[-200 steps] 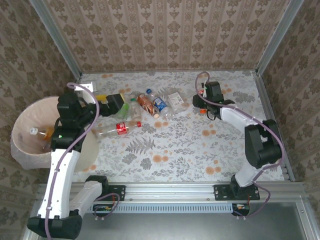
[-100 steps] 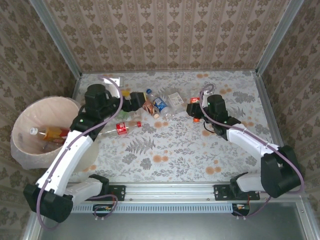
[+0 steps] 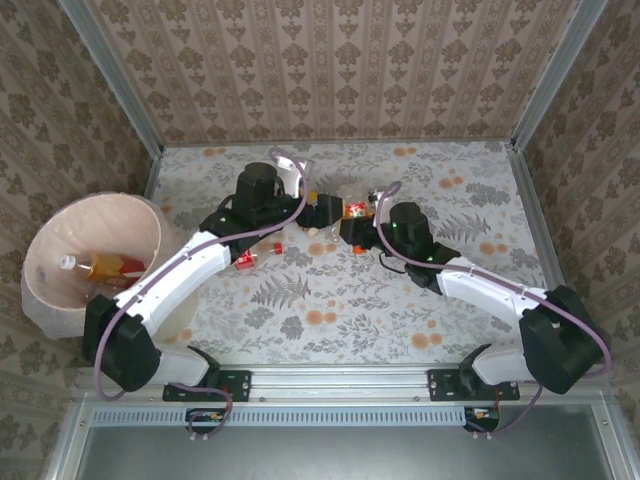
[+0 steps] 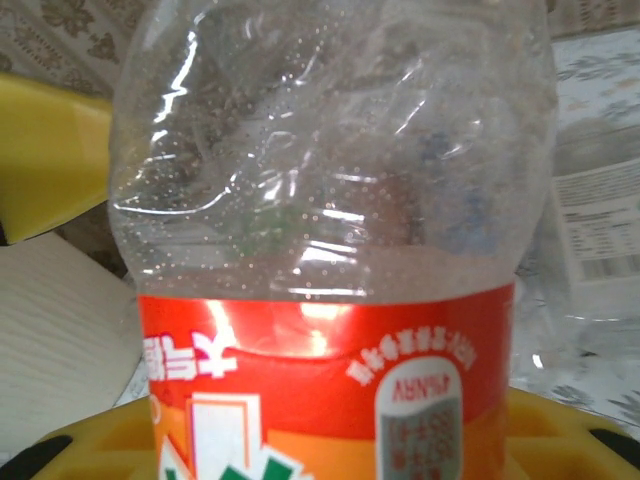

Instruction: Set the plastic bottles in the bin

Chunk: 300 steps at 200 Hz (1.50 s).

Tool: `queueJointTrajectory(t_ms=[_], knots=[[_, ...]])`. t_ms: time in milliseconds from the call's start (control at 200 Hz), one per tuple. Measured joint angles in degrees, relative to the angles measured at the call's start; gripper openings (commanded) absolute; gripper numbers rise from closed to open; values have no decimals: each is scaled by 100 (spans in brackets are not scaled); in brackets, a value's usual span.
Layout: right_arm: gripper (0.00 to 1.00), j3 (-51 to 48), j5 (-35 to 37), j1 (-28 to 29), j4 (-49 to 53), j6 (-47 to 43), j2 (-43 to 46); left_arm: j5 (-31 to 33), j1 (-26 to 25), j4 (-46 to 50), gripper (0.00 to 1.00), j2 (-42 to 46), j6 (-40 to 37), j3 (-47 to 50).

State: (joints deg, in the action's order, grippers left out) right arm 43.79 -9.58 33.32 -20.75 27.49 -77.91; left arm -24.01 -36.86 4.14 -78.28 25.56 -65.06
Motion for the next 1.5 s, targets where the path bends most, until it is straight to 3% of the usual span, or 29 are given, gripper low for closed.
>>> queueJointTrajectory(t_ms=[320,500,665,730,865,965,1255,1500], knots=[[37,107,-295,275,-789,190,-367,389,-90,-170,98,-345,391,-63],[37,107,-549,321,-1213,238,-369,122,-87,-177,84,-640,501,-291],[39,107,-748,339,-1364,256,-389,-175,-66,-271,63,-726,562,-337],[45,107,-763,348,-1377,256,-391,-214,-66,-293,59,-721,535,-341],[71,125,-850,348,-1338,219,-391,-170,-61,-256,57,-673,516,-341],[82,197,-927,348,-1150,42,-389,-11,-39,-162,54,-546,470,-339],[91,223,-857,348,-352,-726,341,1123,216,461,54,319,155,-304],[100,212,-256,348,46,-1386,918,2400,505,1182,54,1392,-446,-308]])
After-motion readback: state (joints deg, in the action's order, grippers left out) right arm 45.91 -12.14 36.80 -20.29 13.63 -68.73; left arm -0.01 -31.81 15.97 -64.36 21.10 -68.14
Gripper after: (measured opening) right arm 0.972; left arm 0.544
